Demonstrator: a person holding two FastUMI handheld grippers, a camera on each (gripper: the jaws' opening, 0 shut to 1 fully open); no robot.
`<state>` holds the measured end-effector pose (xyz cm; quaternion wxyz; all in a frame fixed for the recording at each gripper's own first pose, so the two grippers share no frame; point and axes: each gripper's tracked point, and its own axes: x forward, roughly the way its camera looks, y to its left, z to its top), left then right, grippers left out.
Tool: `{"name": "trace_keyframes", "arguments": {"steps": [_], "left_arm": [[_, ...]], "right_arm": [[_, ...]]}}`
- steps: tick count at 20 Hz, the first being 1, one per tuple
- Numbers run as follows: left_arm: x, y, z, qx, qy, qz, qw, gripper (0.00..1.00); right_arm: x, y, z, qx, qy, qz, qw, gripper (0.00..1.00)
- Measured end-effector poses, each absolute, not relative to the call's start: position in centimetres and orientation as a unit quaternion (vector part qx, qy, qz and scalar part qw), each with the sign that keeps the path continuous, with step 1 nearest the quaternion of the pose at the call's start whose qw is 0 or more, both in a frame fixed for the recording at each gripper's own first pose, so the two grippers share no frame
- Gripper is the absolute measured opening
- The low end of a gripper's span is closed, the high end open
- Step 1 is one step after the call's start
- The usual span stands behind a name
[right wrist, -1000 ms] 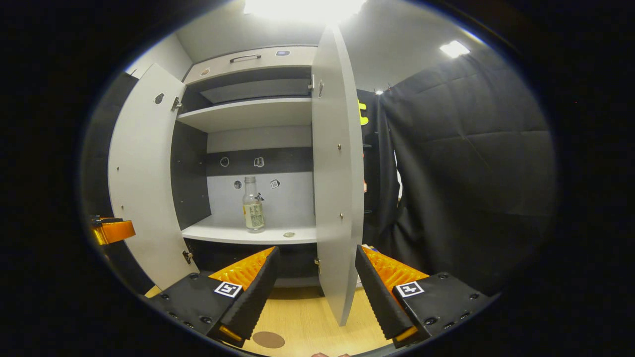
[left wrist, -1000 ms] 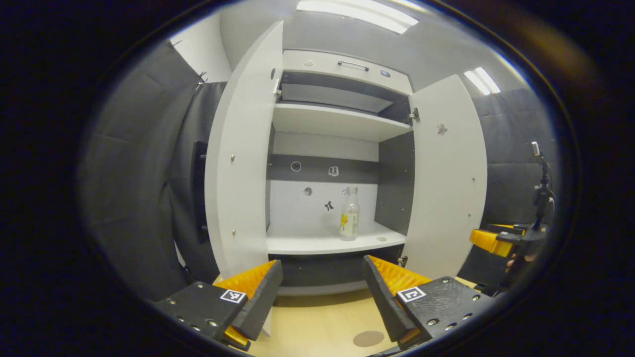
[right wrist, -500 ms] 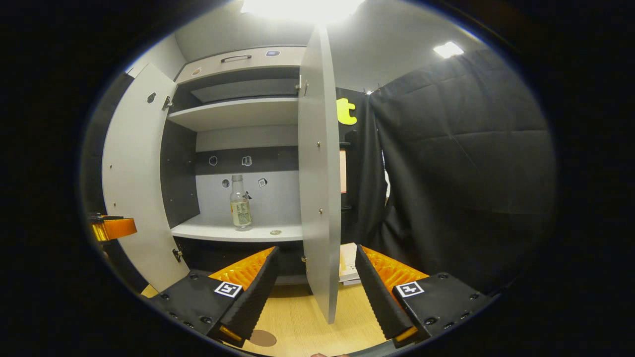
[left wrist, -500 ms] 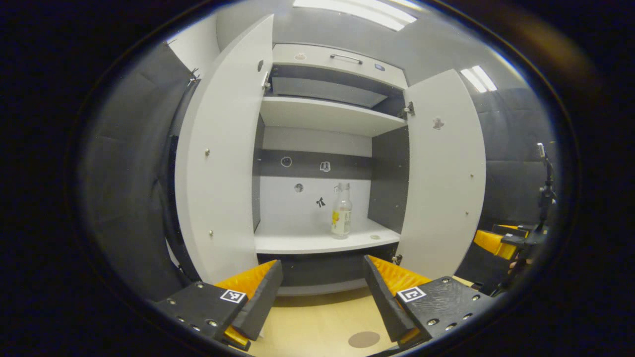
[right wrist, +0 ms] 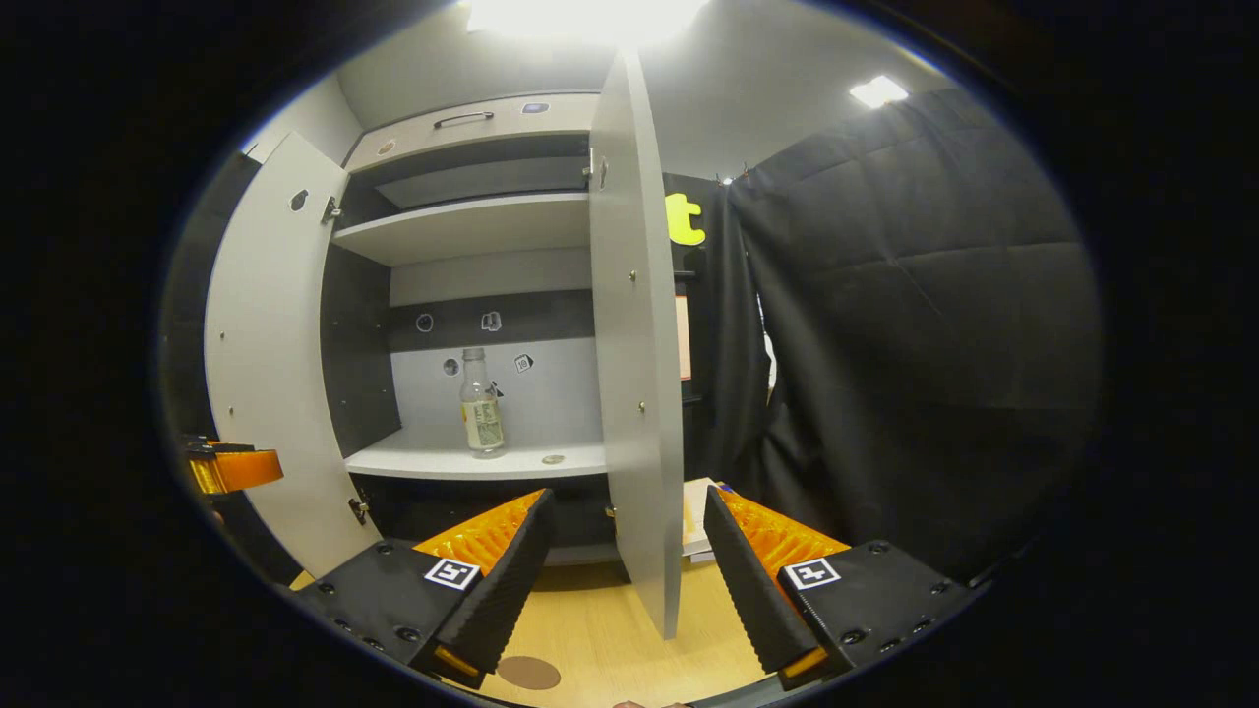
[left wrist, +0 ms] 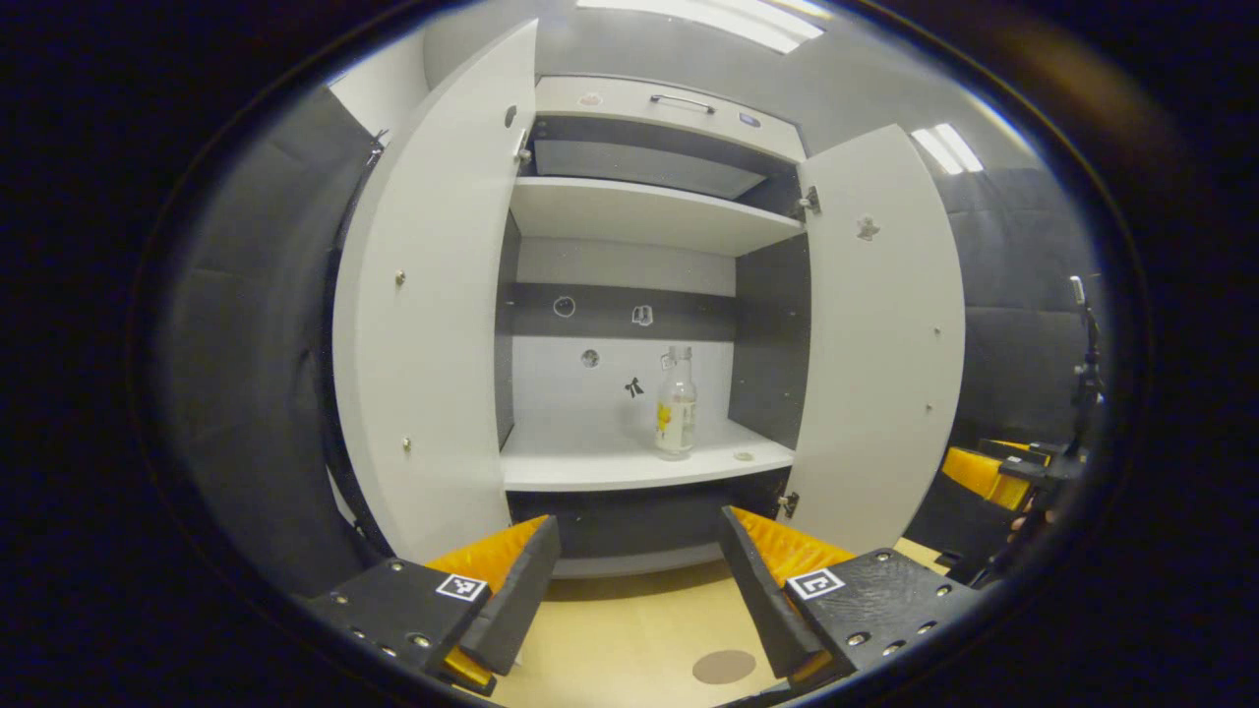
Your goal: Grasp the bottle in the cabinet with the left hand and place it on the coaster, then close the right door with the right hand and the left door with the left hand.
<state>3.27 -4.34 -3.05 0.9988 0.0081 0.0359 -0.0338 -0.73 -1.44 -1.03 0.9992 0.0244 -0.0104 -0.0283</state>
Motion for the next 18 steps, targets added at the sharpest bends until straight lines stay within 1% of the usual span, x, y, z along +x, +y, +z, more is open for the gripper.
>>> {"name": "trace_keyframes", "arguments": {"steps": [1, 4, 5, 6, 10, 12, 14, 16, 17, 18], "left_arm": [[2.9, -4.7, -3.0, 0.008, 0.034, -0.032, 0.999, 0.94], [2.0, -5.2, -3.0, 0.017, 0.033, -0.022, 0.999, 0.94], [1.7, -5.3, -3.0, 0.019, 0.032, -0.02, 0.999, 0.94], [1.3, -5.3, -2.9, 0.021, 0.029, -0.015, 0.999, 0.94], [0.4, -5.1, -3.1, 0.009, 0.029, -0.005, 1.0, 0.94], [0.0, -4.8, -3.1, 0.005, 0.029, 0.001, 1.0, 0.94], [-0.2, -4.5, -3.1, 0.007, 0.028, 0.007, 1.0, 0.94], [-0.2, -4.4, -3.3, 0.002, 0.031, 0.009, 0.999, 0.94], [-0.2, -4.6, -3.4, -0.002, 0.031, 0.008, 0.999, 0.94], [-0.1, -4.8, -3.4, -0.004, 0.032, 0.007, 0.999, 0.94]], "right_arm": [[-0.5, -1.0, -1.4, 0.028, -0.008, -0.02, 0.999, 0.96], [-0.1, -0.8, -2.7, 0.015, 0.016, -0.012, 1.0, 0.96], [-0.1, -0.4, -2.8, 0.011, 0.021, -0.003, 1.0, 0.96], [0.0, 0.0, -2.8, 0.005, 0.024, 0.005, 1.0, 0.94], [1.1, 2.7, -2.9, -0.006, 0.029, 0.043, 0.999, 0.94], [1.5, 4.4, -3.0, -0.01, 0.03, 0.066, 0.997, 0.97], [1.6, 5.5, -3.1, -0.018, 0.031, 0.083, 0.996, 0.95], [1.8, 6.0, -3.0, -0.021, 0.032, 0.092, 0.995, 0.96], [1.9, 6.1, -3.2, -0.02, 0.034, 0.094, 0.995, 0.94], [1.9, 6.0, -3.2, -0.02, 0.035, 0.095, 0.995, 0.94]]}}
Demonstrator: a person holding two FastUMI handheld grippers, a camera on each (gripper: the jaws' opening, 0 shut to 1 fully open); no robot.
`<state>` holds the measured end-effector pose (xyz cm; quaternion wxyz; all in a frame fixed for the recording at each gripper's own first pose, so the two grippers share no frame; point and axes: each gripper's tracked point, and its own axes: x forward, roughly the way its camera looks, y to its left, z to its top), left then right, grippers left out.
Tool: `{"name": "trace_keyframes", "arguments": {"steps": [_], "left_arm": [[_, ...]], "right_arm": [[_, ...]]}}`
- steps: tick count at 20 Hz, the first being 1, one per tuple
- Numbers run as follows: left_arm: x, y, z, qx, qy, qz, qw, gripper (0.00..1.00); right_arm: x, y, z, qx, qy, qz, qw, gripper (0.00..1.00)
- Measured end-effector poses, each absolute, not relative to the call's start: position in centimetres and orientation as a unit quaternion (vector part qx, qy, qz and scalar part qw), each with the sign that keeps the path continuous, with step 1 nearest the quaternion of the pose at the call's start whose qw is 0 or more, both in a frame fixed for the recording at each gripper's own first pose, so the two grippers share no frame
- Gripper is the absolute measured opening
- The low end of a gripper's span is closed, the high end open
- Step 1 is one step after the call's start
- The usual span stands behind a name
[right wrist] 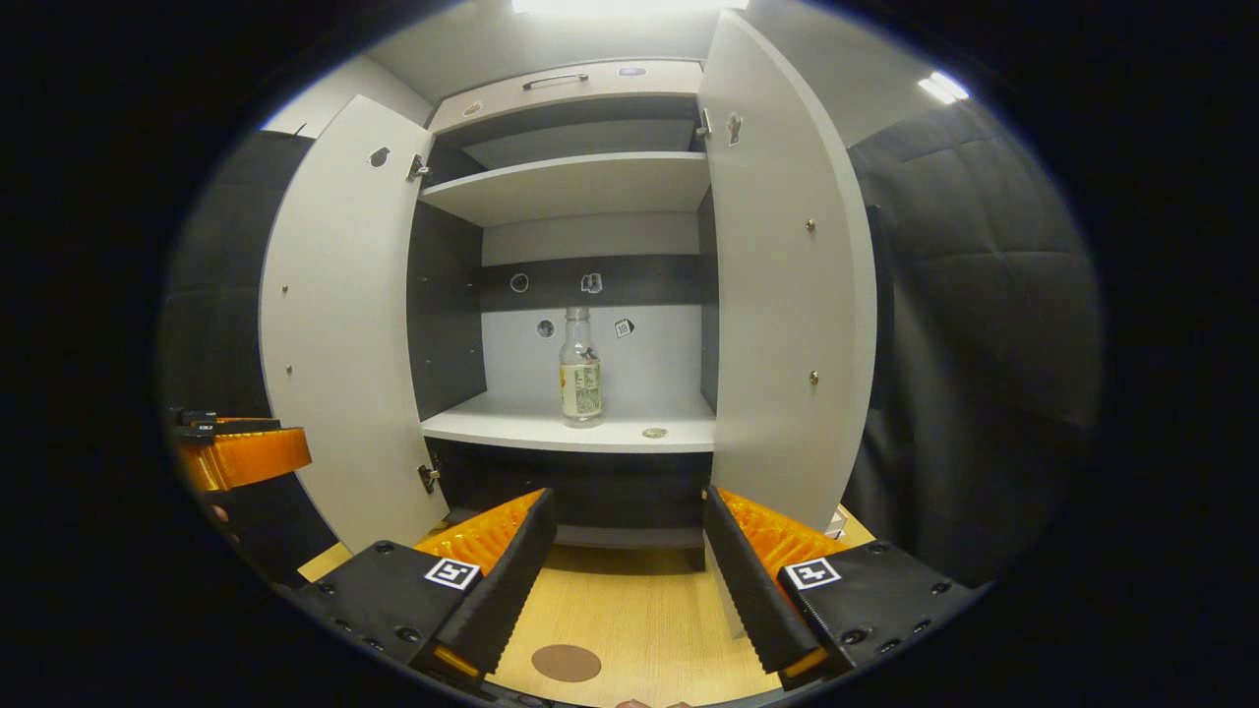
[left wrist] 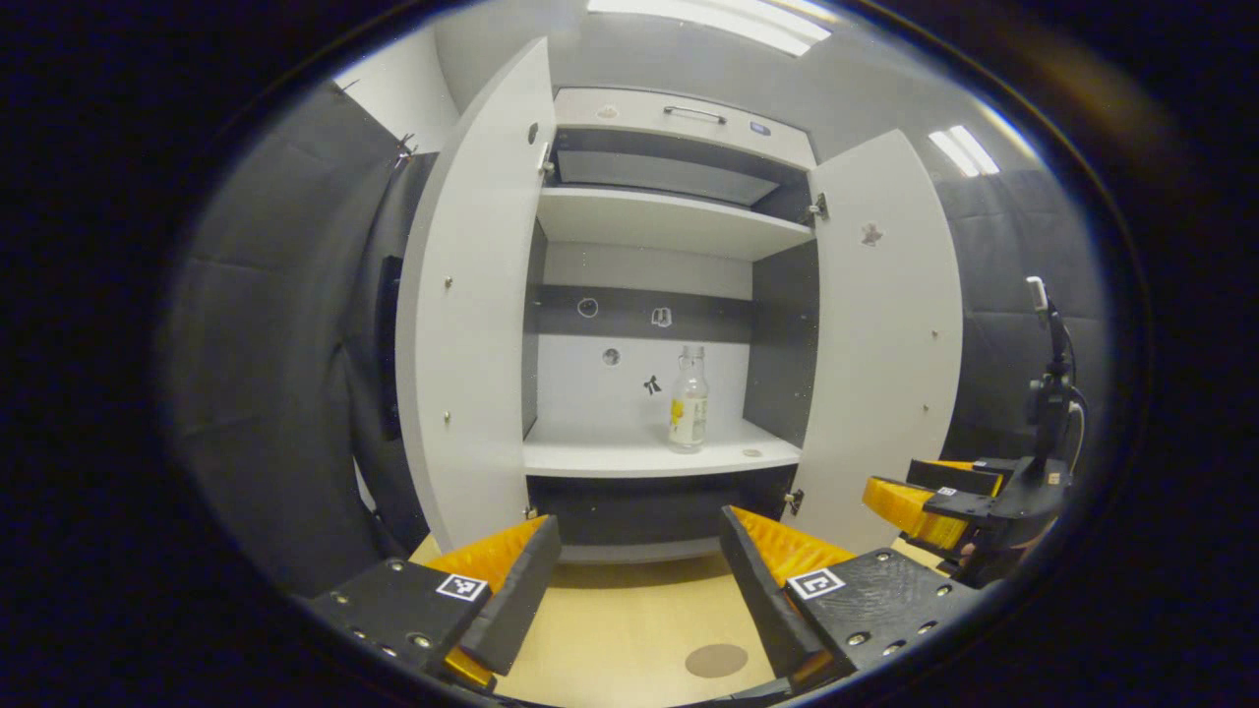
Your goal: Grasp the bottle in the cabinet with the left hand and place it on the coaster, then close the right door with the right hand and the left door with the left hand.
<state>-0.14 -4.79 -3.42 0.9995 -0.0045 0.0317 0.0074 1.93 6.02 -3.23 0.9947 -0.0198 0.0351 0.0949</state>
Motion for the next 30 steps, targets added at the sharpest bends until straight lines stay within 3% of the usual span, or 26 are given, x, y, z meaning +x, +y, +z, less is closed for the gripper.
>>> {"name": "trace_keyframes", "arguments": {"steps": [8, 21, 22, 23, 24, 25, 26, 27, 28, 29, 30], "left_arm": [[7.6, -8.7, -1.4, -0.003, 0.025, -0.036, 0.999, 0.94], [31.6, -12.0, 2.1, 0.023, 0.001, -0.079, 0.997, 0.94], [33.3, -12.2, 2.2, 0.025, -0.002, -0.076, 0.997, 1.0], [34.8, -12.3, 2.3, 0.028, -0.004, -0.073, 0.997, 0.94], [36.1, -12.1, 2.4, 0.029, -0.004, -0.068, 0.997, 1.0], [37.5, -12.1, 2.4, 0.031, -0.004, -0.067, 0.997, 0.88], [38.6, -12.3, 2.5, 0.032, -0.007, -0.068, 0.997, 1.0], [39.6, -12.4, 2.6, 0.035, -0.007, -0.069, 0.997, 0.92], [40.4, -12.5, 2.6, 0.042, -0.005, -0.07, 0.997, 0.92], [41.1, -12.6, 2.5, 0.048, -0.003, -0.074, 0.996, 1.0], [41.4, -12.7, 2.5, 0.053, -0.004, -0.076, 0.996, 0.91]], "right_arm": [[2.4, 2.2, -3.3, -0.013, 0.04, 0.053, 0.998, 0.96], [2.1, -14.4, -1.5, 0.042, 0.015, -0.166, 0.985, 0.94], [2.3, -15.4, -1.5, 0.044, 0.014, -0.178, 0.983, 0.94], [2.5, -16.3, -1.6, 0.045, 0.014, -0.189, 0.981, 0.94], [2.7, -17.1, -1.7, 0.046, 0.015, -0.199, 0.979, 0.94], [3.0, -17.8, -1.7, 0.048, 0.016, -0.208, 0.977, 0.94], [3.3, -18.3, -1.8, 0.049, 0.016, -0.215, 0.975, 0.96], [3.5, -18.7, -2.0, 0.05, 0.018, -0.222, 0.974, 0.96], [3.7, -19.1, -2.3, 0.05, 0.02, -0.228, 0.972, 0.94], [4.0, -19.7, -2.5, 0.051, 0.024, -0.234, 0.971, 0.94], [4.3, -20.0, -2.7, 0.051, 0.028, -0.237, 0.97, 0.94]]}}
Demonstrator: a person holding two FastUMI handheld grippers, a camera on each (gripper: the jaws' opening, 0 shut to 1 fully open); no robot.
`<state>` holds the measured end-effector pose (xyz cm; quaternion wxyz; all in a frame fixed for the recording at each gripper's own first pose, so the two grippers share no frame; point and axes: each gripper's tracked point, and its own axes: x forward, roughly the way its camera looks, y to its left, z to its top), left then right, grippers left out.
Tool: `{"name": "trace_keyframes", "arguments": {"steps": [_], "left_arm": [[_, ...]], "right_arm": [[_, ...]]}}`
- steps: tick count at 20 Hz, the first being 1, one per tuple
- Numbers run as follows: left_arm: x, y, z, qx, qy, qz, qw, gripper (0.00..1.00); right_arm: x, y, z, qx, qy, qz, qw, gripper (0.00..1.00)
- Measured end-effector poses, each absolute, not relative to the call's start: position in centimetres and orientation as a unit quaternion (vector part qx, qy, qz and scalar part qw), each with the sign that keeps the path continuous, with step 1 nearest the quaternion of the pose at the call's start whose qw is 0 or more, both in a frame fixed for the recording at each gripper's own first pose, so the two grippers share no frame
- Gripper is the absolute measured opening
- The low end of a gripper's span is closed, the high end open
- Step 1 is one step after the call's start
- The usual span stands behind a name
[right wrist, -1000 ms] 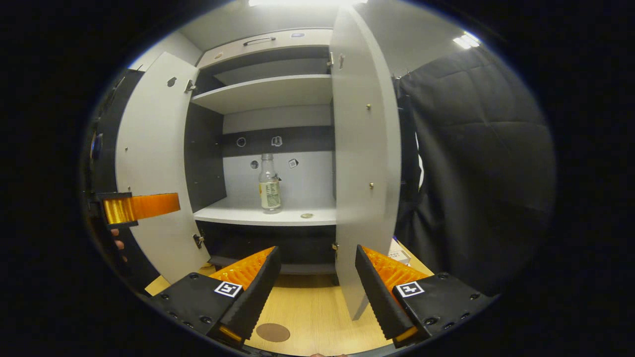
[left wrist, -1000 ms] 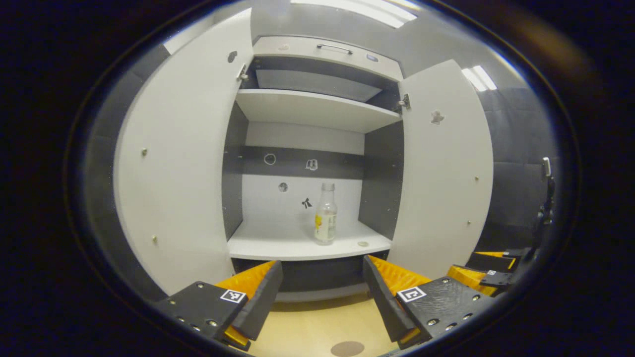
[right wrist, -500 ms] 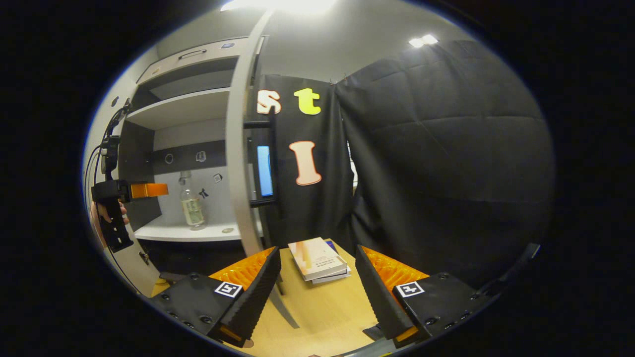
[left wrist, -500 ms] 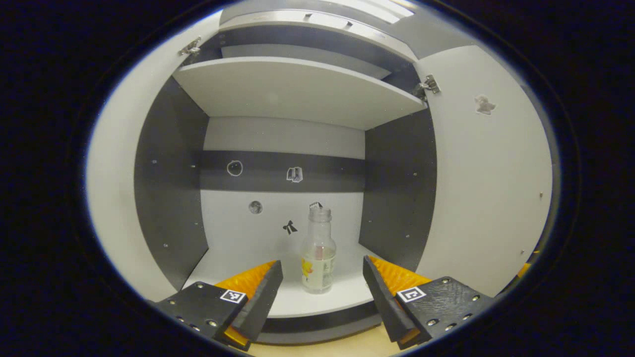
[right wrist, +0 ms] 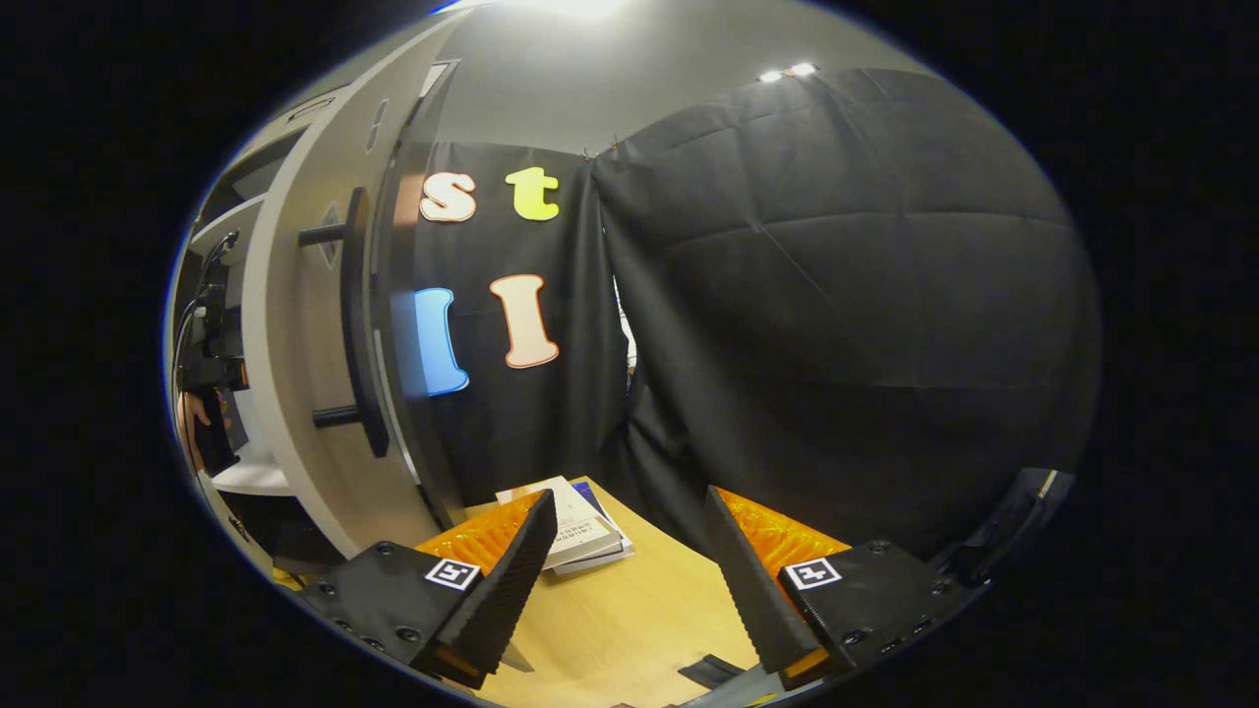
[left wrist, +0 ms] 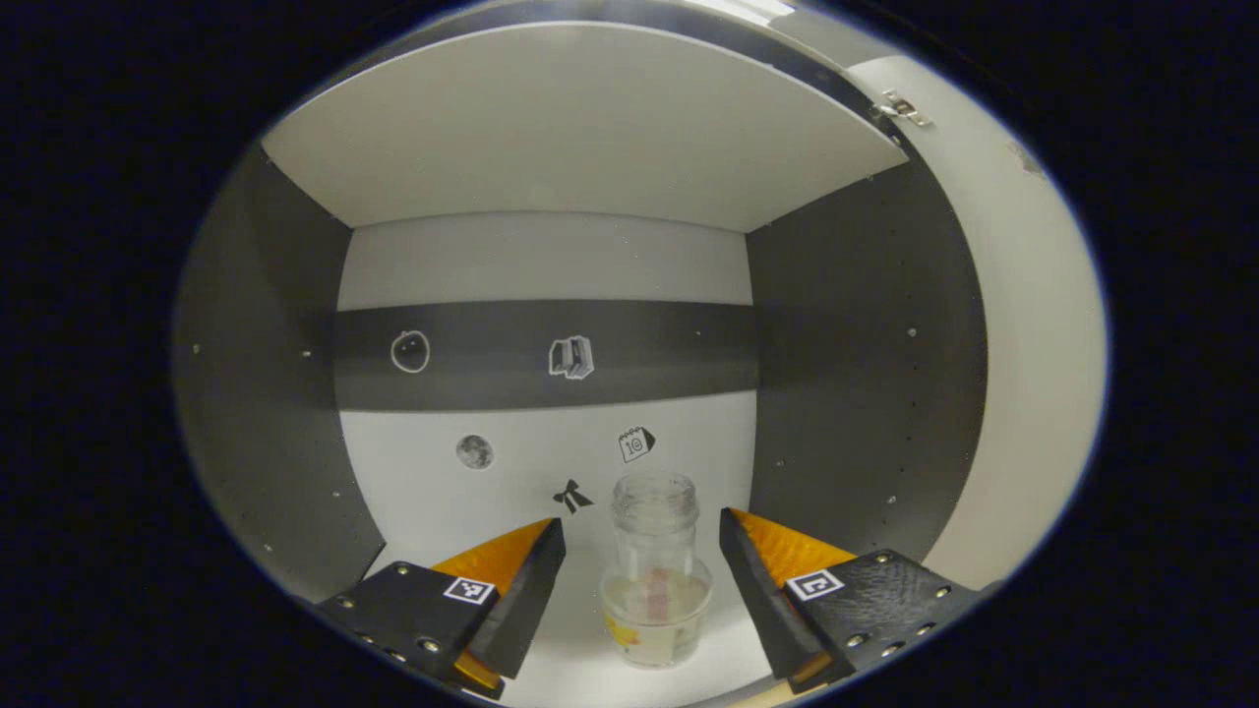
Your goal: Grasp the bottle in the cabinet with the left hand and place it on the coaster, then close the right door with the right hand and the left door with the left hand.
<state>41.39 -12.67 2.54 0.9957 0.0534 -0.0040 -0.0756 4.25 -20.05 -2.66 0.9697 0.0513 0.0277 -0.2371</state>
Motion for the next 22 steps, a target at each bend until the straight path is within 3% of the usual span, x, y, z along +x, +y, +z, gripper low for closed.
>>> {"name": "trace_keyframes", "arguments": {"steps": [2, 3, 5, 8, 9, 14, 19, 20, 22], "left_arm": [[42.7, -13.3, 2.2, 0.06, -0.001, -0.082, 0.995, 0.38], [42.9, -13.7, 2.1, 0.063, -0.002, -0.087, 0.994, 0.63], [42.0, -14.1, 2.4, 0.061, -0.002, -0.089, 0.994, 0.49], [40.5, -15.2, 3.3, 0.052, -0.004, -0.112, 0.992, 0.46], [39.7, -15.5, 3.8, 0.05, -0.006, -0.123, 0.991, 0.39], [32.3, -17.2, 6.5, 0.037, -0.026, -0.178, 0.983, 0.38], [24.4, -17.4, 5.3, 0.056, -0.034, -0.226, 0.972, 0.38], [23.0, -17.5, 4.5, 0.054, -0.031, -0.238, 0.969, 0.46], [21.0, -17.8, 1.9, 0.047, -0.019, -0.262, 0.964, 0.46]], "right_arm": [[4.8, -20.4, -3.0, 0.054, 0.035, -0.241, 0.968, 0.94], [5.1, -20.5, -3.2, 0.057, 0.037, -0.241, 0.968, 0.94], [5.4, -20.6, -3.4, 0.054, 0.04, -0.24, 0.969, 0.96], [5.4, -20.9, -3.3, 0.044, 0.04, -0.24, 0.969, 0.94], [5.3, -20.8, -3.4, 0.043, 0.04, -0.239, 0.969, 0.94], [5.2, -21.0, -2.4, 0.04, 0.031, -0.232, 0.971, 0.96], [4.6, -20.9, -1.4, 0.038, 0.026, -0.222, 0.974, 0.94], [4.5, -20.8, -1.0, 0.036, 0.024, -0.22, 0.974, 0.94], [3.9, -20.8, -0.5, 0.027, 0.023, -0.22, 0.975, 0.94]]}}
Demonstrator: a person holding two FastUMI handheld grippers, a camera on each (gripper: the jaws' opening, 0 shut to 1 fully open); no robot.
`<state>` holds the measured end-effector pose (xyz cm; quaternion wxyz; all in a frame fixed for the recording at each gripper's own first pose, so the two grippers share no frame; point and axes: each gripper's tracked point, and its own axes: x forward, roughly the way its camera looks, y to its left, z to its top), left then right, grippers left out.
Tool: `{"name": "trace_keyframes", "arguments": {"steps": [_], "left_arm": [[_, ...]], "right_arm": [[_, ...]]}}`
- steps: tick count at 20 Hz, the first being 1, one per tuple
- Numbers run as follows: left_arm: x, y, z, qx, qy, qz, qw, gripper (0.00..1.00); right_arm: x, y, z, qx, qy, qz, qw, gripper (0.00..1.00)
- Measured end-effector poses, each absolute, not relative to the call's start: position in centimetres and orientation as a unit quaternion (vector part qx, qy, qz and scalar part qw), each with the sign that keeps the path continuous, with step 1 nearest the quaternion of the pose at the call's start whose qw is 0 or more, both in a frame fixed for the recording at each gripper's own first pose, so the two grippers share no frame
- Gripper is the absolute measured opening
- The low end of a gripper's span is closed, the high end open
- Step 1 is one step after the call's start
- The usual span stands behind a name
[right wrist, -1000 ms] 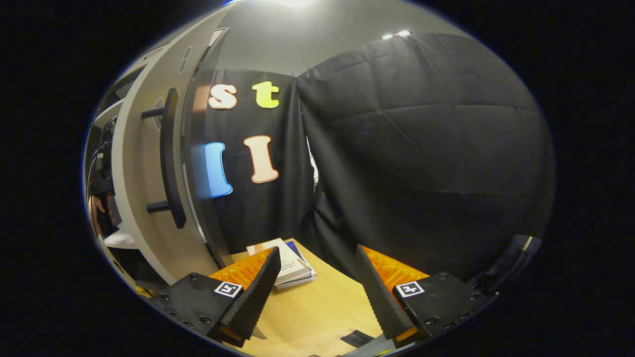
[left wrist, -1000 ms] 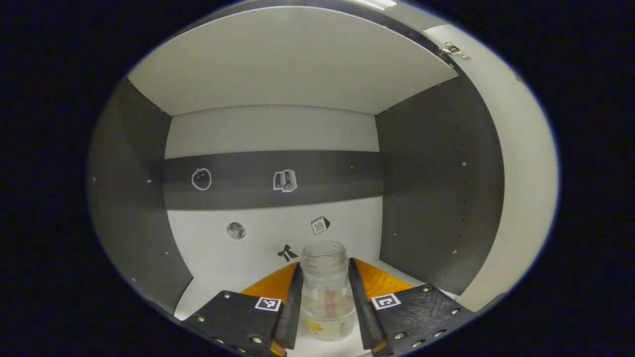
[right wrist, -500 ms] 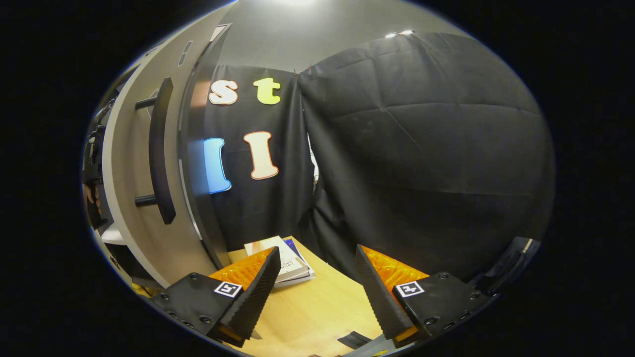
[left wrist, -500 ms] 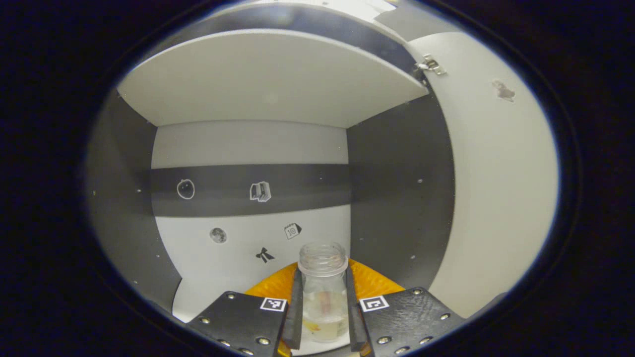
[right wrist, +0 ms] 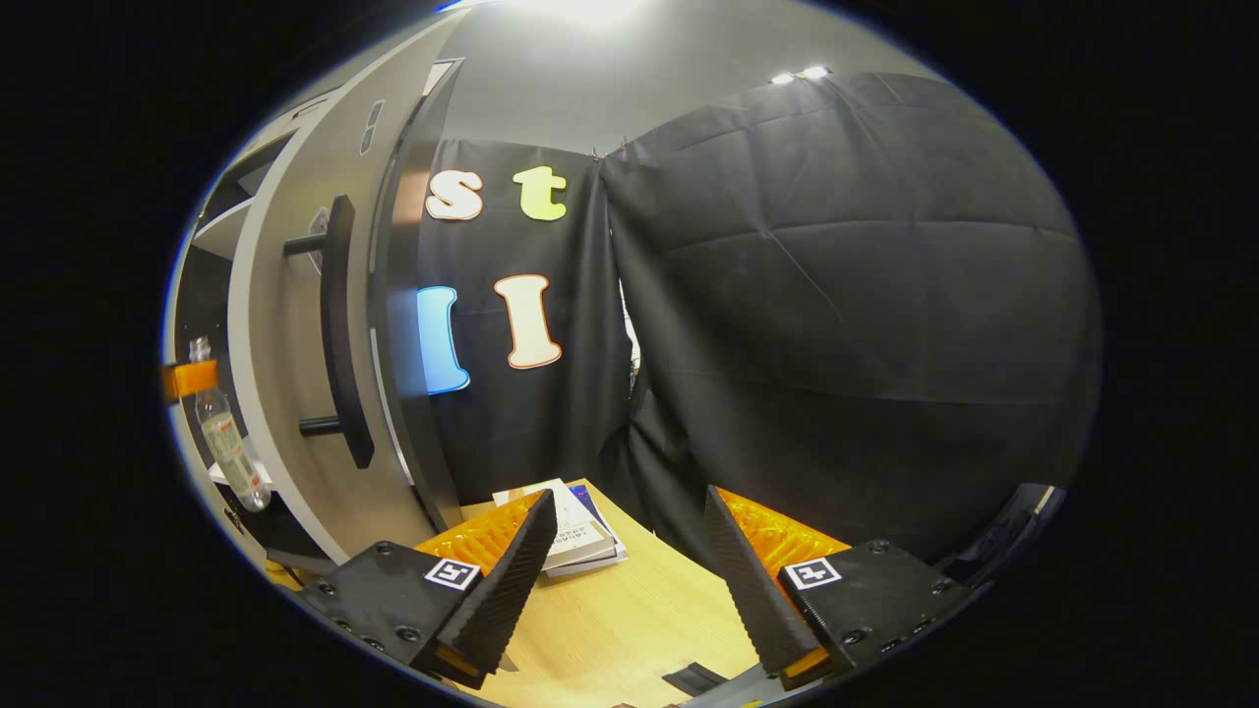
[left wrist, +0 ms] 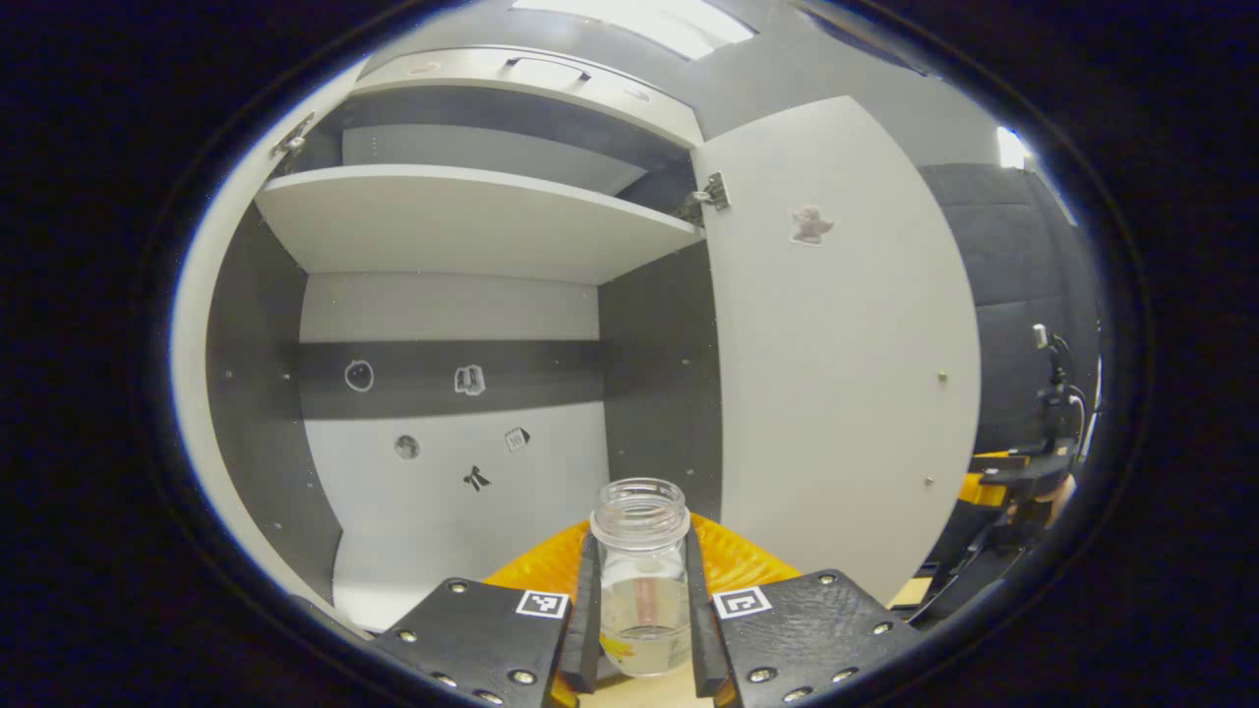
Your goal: Grasp the bottle in the cabinet with the left hand and place it on the coaster, then close the right door with the right hand and the left door with the left hand.
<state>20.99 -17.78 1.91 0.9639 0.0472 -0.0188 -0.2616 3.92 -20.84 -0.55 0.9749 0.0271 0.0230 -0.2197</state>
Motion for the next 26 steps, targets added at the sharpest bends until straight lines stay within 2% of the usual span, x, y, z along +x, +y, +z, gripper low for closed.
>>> {"name": "trace_keyframes", "arguments": {"steps": [1, 6, 7, 9, 12, 13, 14, 19, 20, 21, 22, 23, 26], "left_arm": [[19.9, -17.8, 0.4, 0.049, -0.011, -0.267, 0.962, 0.46], [15.7, -17.5, -9.4, 0.024, 0.033, -0.281, 0.959, 0.3], [14.9, -17.4, -11.6, 0.009, 0.04, -0.281, 0.959, 0.46], [13.2, -16.9, -16.2, -0.016, 0.052, -0.283, 0.958, 0.47], [11.5, -15.2, -21.6, -0.05, 0.077, -0.255, 0.963, 0.31], [11.2, -15.1, -22.3, -0.059, 0.081, -0.253, 0.962, 0.31], [11.0, -15.1, -23.0, -0.062, 0.081, -0.251, 0.963, 0.39], [10.4, -15.7, -27.1, -0.022, 0.069, -0.231, 0.97, 0.39], [10.2, -16.1, -27.9, -0.011, 0.071, -0.228, 0.971, 0.31], [10.0, -16.7, -28.7, -0.002, 0.071, -0.225, 0.972, 0.39], [9.5, -17.3, -29.2, 0.003, 0.074, -0.231, 0.97, 0.39], [9.3, -18.0, -30.2, 0.009, 0.082, -0.234, 0.969, 0.31], [9.2, -18.2, -31.2, 0.026, 0.089, -0.224, 0.97, 0.34]], "right_arm": [[3.4, -20.9, -0.4, 0.022, 0.023, -0.22, 0.975, 0.94], [1.8, -20.7, 0.1, 0.011, 0.034, -0.226, 0.973, 0.94], [1.4, -20.5, 0.0, 0.01, 0.037, -0.224, 0.974, 0.94], [0.4, -19.7, -0.2, 0.0, 0.045, -0.219, 0.975, 0.94], [-1.3, -19.0, -0.6, -0.015, 0.058, -0.219, 0.974, 0.94], [-1.9, -18.7, -0.9, -0.014, 0.062, -0.219, 0.974, 0.94], [-2.4, -18.4, -1.1, -0.016, 0.067, -0.22, 0.973, 0.96], [-4.8, -17.0, -0.3, -0.051, 0.066, -0.227, 0.97, 0.94], [-5.1, -16.8, -0.1, -0.05, 0.064, -0.227, 0.971, 0.94], [-5.3, -16.9, 0.0, -0.052, 0.062, -0.228, 0.97, 0.94], [-5.2, -17.0, 0.5, -0.061, 0.058, -0.23, 0.97, 0.94], [-5.2, -17.1, 1.1, -0.073, 0.052, -0.229, 0.969, 0.94], [-4.1, -17.6, 2.1, -0.071, 0.043, -0.218, 0.972, 0.96]]}}
